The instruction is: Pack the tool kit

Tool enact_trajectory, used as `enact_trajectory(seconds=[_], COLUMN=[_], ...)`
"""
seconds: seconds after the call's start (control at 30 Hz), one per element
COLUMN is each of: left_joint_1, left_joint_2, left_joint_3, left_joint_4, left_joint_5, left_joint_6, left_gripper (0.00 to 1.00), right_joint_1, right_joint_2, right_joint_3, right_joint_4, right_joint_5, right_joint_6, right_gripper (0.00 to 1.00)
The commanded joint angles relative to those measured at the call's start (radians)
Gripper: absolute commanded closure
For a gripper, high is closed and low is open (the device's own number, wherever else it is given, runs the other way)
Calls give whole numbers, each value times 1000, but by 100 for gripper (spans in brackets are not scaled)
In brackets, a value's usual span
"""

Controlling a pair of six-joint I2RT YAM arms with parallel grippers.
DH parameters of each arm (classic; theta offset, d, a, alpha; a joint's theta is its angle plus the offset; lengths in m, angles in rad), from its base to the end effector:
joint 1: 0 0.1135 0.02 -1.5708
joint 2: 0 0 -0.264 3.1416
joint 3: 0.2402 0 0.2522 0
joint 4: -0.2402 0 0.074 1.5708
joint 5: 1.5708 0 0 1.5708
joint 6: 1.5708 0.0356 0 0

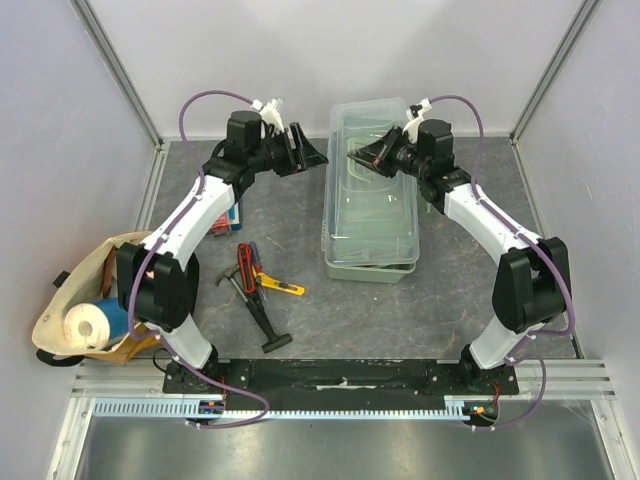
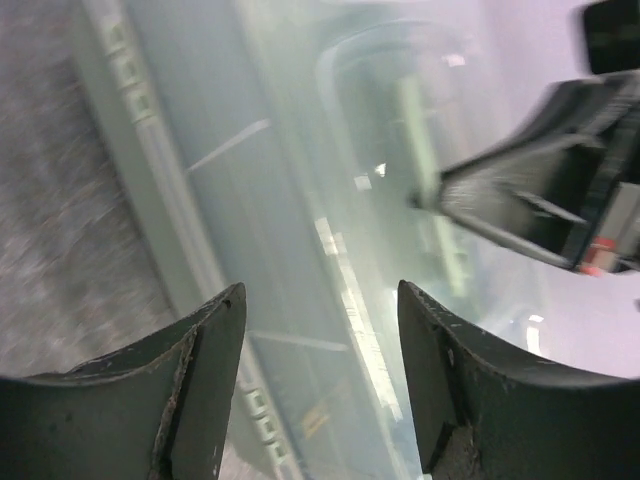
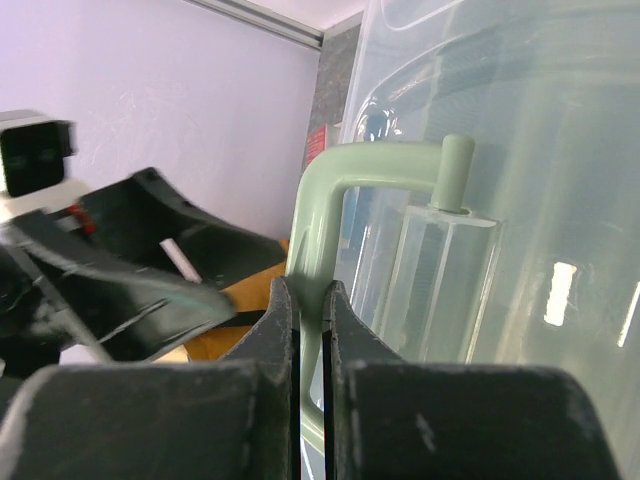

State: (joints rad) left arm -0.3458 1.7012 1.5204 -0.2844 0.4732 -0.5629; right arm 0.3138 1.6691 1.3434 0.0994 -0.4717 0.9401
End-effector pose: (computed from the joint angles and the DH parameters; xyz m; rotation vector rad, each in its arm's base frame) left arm 0.3713 -0.1510 0.3428 0.0839 2.1433 -1.0341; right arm 0.3757 0.1389 0.3310 0.2446 1.9598 1.2833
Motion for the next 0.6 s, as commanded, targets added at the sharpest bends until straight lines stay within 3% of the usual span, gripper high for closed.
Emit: enact_trajectory(seconds=[0.0,0.2,0.57], left_joint_1=[-24,-73,-116], left_joint_2=[-100,-49,14], left_joint_3=[-25,-19,29], left_joint_4=[280,335,209], left_joint_5=[139,205,140], left_joint_6=[-80,-121,-104], left_gripper=[34,49,48], right_joint_1=[-4,-1,2], right_joint_2=[-49,-62,-69], right_joint_3=[99,89,66], right_joint_4=[200,200,278], right_joint_5=[-13,2,-1], right_joint_6=[-49,-41,19], right_gripper=[100,100,100])
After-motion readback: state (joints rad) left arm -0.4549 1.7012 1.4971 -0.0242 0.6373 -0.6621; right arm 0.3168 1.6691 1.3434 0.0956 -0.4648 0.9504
